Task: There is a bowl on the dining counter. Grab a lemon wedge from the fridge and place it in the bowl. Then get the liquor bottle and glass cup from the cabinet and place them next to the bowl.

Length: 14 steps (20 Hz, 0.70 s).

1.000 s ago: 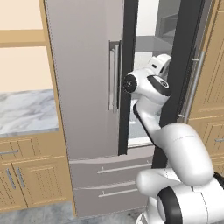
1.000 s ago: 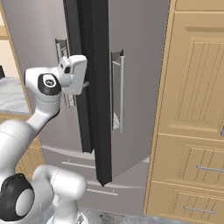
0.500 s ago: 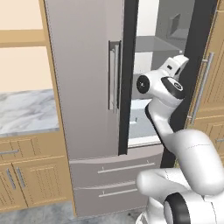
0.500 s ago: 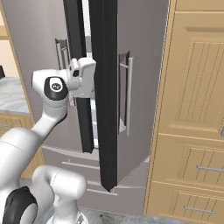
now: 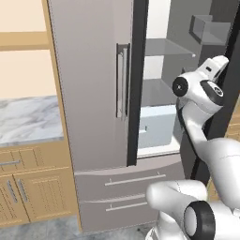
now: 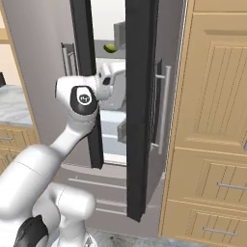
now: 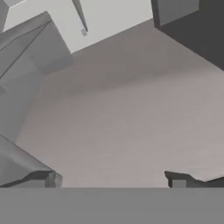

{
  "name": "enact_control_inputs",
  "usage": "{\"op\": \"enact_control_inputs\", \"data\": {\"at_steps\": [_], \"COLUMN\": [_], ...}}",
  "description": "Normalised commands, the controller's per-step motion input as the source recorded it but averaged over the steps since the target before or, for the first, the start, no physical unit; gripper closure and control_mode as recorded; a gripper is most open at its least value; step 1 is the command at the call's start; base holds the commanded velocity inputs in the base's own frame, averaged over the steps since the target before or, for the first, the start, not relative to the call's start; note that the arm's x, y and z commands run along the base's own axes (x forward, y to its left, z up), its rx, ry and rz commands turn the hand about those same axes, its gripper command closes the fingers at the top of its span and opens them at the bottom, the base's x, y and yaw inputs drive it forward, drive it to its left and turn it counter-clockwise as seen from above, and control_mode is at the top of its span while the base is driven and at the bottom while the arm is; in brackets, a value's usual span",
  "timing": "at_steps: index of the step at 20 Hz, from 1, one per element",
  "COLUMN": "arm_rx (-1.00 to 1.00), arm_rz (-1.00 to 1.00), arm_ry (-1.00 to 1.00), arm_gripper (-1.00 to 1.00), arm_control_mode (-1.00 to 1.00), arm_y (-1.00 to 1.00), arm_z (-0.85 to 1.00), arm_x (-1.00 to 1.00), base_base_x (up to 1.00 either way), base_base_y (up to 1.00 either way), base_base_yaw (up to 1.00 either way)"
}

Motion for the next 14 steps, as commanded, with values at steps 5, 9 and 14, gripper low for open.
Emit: {"op": "enact_control_inputs", "data": {"at_steps": [5, 9, 14], "arm_rx": [0.04, 0.04, 0.06], "arm_rz": [0.00, -0.01, -0.02], "arm_ry": [0.00, -0.01, 0.00], "arm_gripper": [-1.00, -1.00, -1.00], "arm_control_mode": [-1.00, -1.00, -1.00], "arm_y": [-0.93, -0.74, -0.62], "arm_z": [0.10, 0.00, 0.00], "arm_x": [-0.06, -0.13, -0.03], "base_base_x": [0.00, 0.00, 0.00], "base_base_y": [0.00, 0.00, 0.00], "base_base_yaw": [0.00, 0.00, 0.00]}}
